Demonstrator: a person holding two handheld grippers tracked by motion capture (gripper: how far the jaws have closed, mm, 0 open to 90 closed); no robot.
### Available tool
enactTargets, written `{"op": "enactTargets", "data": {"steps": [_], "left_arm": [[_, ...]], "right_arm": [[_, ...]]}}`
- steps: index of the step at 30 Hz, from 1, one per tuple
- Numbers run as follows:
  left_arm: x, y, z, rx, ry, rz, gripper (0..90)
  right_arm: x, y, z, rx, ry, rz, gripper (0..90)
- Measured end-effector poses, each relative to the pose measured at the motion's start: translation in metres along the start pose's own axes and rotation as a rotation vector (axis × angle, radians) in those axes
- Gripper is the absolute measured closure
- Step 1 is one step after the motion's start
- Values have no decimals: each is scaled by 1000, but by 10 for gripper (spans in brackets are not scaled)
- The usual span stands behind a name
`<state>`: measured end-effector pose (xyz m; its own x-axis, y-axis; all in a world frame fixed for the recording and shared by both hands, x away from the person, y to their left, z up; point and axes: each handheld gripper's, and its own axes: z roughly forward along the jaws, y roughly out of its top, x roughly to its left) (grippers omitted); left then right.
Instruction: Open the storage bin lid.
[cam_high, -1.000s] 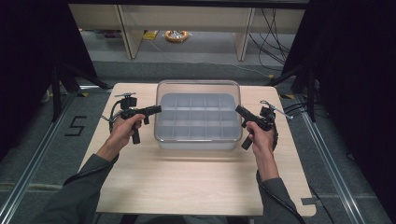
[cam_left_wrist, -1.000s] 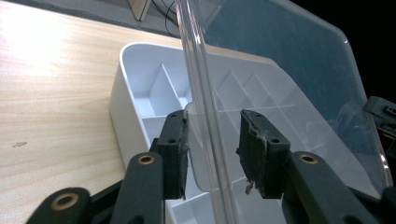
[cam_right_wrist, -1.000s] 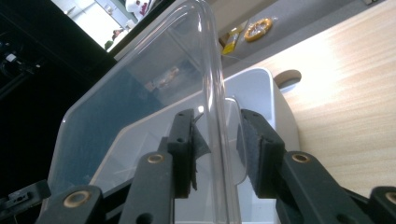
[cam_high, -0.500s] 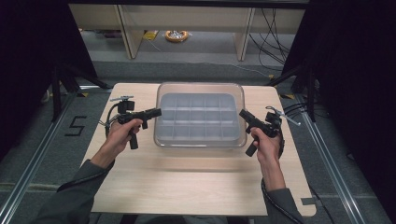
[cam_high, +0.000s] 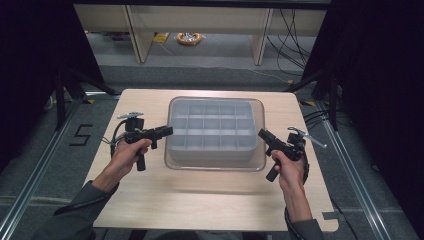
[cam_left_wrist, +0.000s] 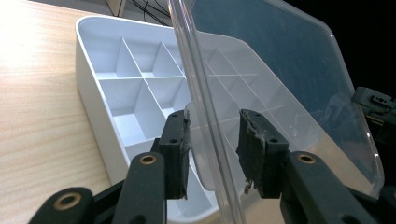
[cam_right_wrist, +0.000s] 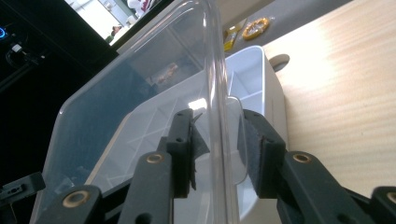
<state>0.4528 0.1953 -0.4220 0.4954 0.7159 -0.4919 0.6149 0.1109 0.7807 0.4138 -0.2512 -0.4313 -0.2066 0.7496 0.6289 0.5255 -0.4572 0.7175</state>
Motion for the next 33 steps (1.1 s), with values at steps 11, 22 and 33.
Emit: {"op": "enactTargets", "data": {"steps": [11, 22, 33], "left_arm": [[-6, -26, -16, 30, 1, 30, 627], [-13, -47, -24, 67, -24, 40, 623], [-12, -69, -33, 96, -28, 39, 623]], "right_arm": [[2, -17, -10, 35, 2, 35, 655], [-7, -35, -29, 53, -34, -13, 648], [-3, -51, -42, 68, -30, -3, 653]]}}
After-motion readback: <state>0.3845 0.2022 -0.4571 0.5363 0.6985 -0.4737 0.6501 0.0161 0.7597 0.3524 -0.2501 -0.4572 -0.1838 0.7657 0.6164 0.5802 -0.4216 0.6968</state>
